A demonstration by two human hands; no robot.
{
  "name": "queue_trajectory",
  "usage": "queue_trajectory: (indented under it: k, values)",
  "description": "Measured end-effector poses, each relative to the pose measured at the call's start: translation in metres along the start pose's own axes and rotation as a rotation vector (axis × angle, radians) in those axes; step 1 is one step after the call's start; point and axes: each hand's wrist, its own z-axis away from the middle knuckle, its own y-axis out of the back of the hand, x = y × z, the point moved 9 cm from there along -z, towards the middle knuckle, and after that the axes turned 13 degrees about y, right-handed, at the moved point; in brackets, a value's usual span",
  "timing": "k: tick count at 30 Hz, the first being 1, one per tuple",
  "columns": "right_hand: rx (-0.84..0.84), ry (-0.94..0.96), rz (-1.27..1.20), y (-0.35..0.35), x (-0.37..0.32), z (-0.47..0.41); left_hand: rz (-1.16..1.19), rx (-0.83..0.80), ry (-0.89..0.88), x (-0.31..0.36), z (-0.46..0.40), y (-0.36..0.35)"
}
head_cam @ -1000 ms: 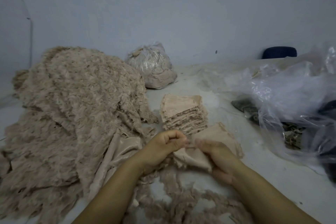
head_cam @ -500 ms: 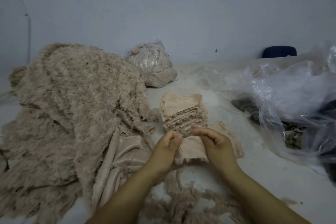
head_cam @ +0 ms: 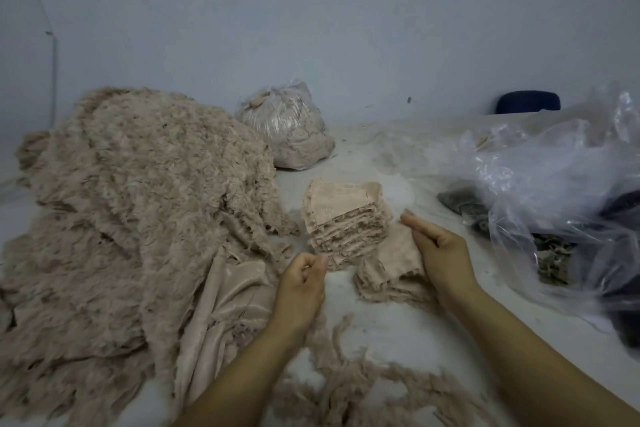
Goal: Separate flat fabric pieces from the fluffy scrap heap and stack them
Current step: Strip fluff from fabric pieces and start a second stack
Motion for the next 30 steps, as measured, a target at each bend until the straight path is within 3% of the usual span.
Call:
queue_trajectory:
  k: [3, 5, 8, 10, 12, 14, 16, 18, 21, 23, 28, 30]
  values:
    - [-0.040, 0.034, 0.179, 0.002, -0.002, -0.005, -0.001, -0.022, 0.017, -0.003, 0.001, -0.002]
    - [-0.081, 0.062, 0.471, 0.012, -0.006, -0.008, -0.019, -0.025, 0.022, -0.003, -0.001, -0.001]
    - [-0.271, 0.090, 0.960, 0.013, -0.007, -0.003, -0.111, -0.057, -0.032, 0.013, -0.002, 0.002]
    - [-0.241, 0.186, 1.069, 0.012, -0.020, 0.002, -0.129, -0.141, -0.053, 0.026, -0.003, 0.010]
    - [-0.187, 0.325, 0.939, -0.003, -0.040, 0.013, -0.215, -0.301, -0.036, 0.037, 0.000, 0.022]
    - [-0.252, 0.399, 0.792, -0.027, -0.051, 0.027, -0.590, -0.448, 0.013, 0.031, 0.006, 0.032]
    - [-0.378, 0.406, 0.636, -0.053, -0.051, 0.043, -1.015, -0.468, 0.016, 0.015, 0.007, 0.041]
    - [-0.529, 0.363, 0.505, -0.075, -0.045, 0.059, -1.188, -0.407, -0.045, 0.005, 0.004, 0.044]
    - [-0.828, 0.310, 0.515, -0.107, -0.027, 0.086, -1.034, -0.299, -0.150, 0.012, 0.005, 0.038]
    - [-0.875, 0.238, 0.475, -0.113, -0.018, 0.094, -0.880, -0.268, -0.224, 0.021, 0.010, 0.030]
    - [-0.547, 0.191, 0.197, -0.098, -0.030, 0.075, -0.641, -0.170, -0.412, 0.047, 0.024, 0.008]
    - [-0.408, 0.210, 0.182, -0.082, -0.033, 0.064, -0.747, -0.172, -0.433, 0.049, 0.021, 0.012]
